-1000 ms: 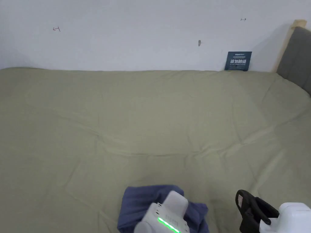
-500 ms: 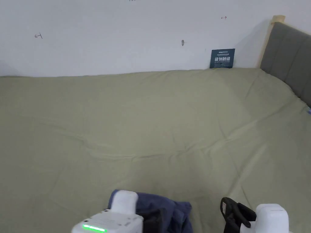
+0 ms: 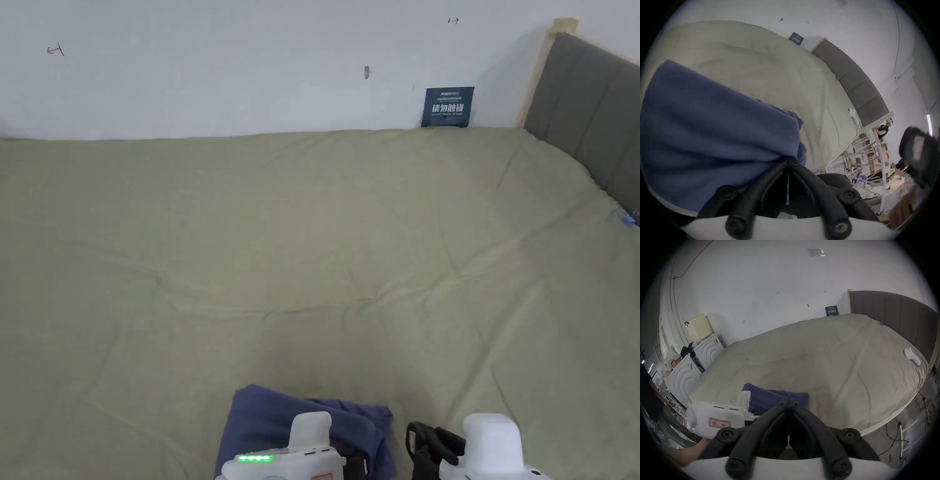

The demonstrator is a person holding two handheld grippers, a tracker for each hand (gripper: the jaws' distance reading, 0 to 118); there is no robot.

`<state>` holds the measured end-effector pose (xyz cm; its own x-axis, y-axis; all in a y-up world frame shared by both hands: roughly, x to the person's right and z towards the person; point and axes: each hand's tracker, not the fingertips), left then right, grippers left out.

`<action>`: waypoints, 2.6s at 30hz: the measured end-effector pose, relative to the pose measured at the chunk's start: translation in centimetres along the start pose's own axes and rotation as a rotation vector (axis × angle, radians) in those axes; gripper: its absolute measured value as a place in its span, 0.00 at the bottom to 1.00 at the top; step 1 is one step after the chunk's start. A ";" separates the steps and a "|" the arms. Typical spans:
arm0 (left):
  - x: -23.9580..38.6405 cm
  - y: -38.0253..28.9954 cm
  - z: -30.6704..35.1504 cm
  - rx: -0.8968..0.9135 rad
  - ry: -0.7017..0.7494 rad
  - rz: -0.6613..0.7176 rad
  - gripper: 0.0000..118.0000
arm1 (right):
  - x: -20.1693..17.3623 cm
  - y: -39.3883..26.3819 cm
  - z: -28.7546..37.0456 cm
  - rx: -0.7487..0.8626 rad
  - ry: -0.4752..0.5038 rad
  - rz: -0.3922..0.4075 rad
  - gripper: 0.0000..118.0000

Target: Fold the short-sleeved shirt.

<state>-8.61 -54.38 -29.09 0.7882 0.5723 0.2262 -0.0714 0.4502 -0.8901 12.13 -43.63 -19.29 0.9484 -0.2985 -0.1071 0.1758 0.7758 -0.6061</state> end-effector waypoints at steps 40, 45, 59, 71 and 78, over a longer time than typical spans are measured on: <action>-33.4 7.8 26.0 0.168 0.096 0.330 0.21 | -6.2 -1.1 -9.9 -0.150 0.138 -0.088 0.01; -42.2 10.0 34.3 0.235 0.267 0.383 0.21 | -8.9 -1.9 -10.3 -0.163 0.150 -0.059 0.01; -45.0 8.0 43.0 0.392 0.374 0.423 0.88 | -9.9 -0.7 -9.6 -0.174 0.158 -0.037 0.01; -14.6 12.9 43.7 0.847 0.801 -0.192 0.00 | -8.2 15.2 -4.0 0.232 0.088 0.190 0.01; 1.9 15.4 37.3 0.934 0.725 -0.387 0.00 | -10.2 23.1 1.4 0.503 -0.128 0.338 0.01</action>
<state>-31.05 -20.79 -27.55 0.9888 -0.0833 -0.1237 0.0679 0.9900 -0.1240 6.92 -21.90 -31.17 0.9919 0.0544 -0.1144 -0.0666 0.9922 -0.1057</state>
